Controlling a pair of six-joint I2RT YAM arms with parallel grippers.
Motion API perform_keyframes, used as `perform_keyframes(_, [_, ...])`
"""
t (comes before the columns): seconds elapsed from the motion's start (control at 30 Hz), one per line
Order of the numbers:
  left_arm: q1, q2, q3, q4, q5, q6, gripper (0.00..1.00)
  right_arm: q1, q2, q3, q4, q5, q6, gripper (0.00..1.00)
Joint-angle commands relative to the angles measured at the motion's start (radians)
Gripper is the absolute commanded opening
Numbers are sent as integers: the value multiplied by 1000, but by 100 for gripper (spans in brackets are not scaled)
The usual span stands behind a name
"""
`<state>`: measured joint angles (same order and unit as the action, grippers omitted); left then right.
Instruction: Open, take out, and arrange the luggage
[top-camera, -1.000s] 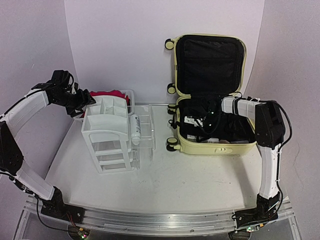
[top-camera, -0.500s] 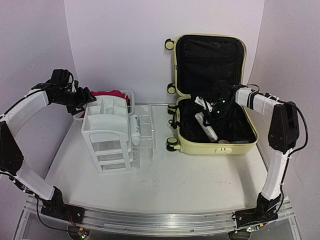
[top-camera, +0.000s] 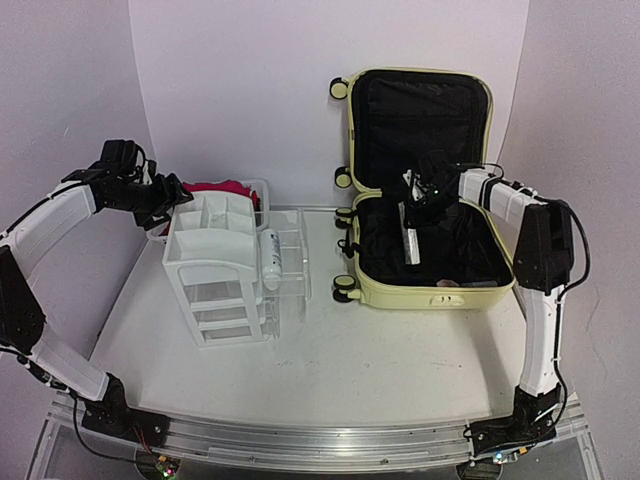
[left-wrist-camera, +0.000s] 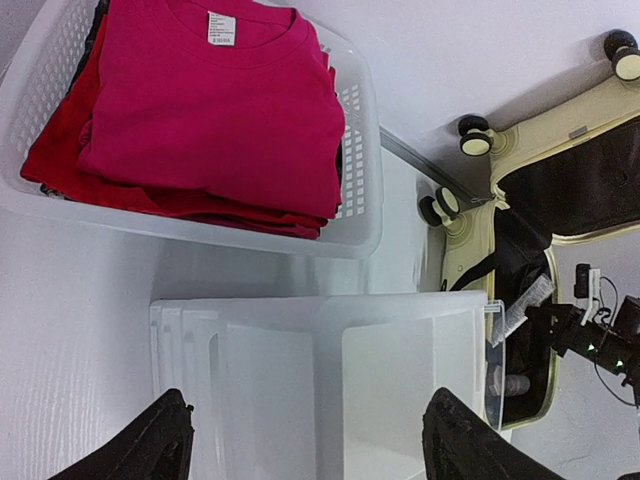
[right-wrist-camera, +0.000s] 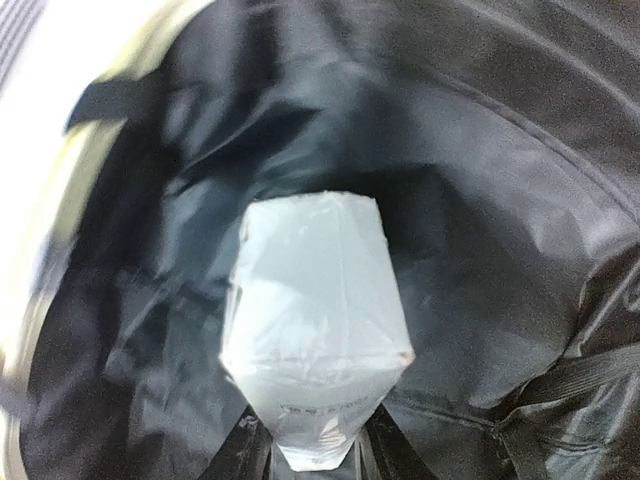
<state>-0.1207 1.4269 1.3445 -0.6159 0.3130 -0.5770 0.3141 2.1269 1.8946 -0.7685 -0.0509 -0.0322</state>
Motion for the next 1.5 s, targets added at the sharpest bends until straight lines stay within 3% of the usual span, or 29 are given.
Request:
perform_keyframes(0.0, [4, -48, -10, 58, 10, -16, 79, -28, 95, 123, 7, 51, 197, 28])
perform_keyframes(0.07, [4, -48, -15, 63, 12, -21, 79, -34, 140, 188, -26, 51, 218, 35])
perform_keyframes(0.23, [4, -46, -20, 75, 10, -24, 80, -37, 194, 301, -110, 51, 257, 70])
perform_keyframes(0.4, [4, -40, -21, 86, 18, -33, 79, -55, 243, 331, -138, 61, 350, 79])
perform_keyframes(0.57, [4, -39, -25, 93, 20, -36, 80, -53, 330, 430, -147, -38, 396, 81])
perform_keyframes(0.83, [4, -43, -26, 97, 23, -38, 79, -33, 405, 465, -160, 46, 431, 67])
perform_keyframes(1.0, [4, -48, -34, 97, 36, -48, 79, -21, 392, 451, -164, 110, 442, 41])
perform_keyframes(1.13, [4, -61, -47, 99, 30, -50, 79, -20, 343, 434, -163, 99, 447, 39])
perform_keyframes(1.27, [4, -68, -54, 101, 35, -50, 79, -20, 292, 430, -159, 59, 449, 30])
perform_keyframes(1.47, [4, -73, -59, 111, 56, -42, 79, -19, 158, 429, -160, -104, 487, 25])
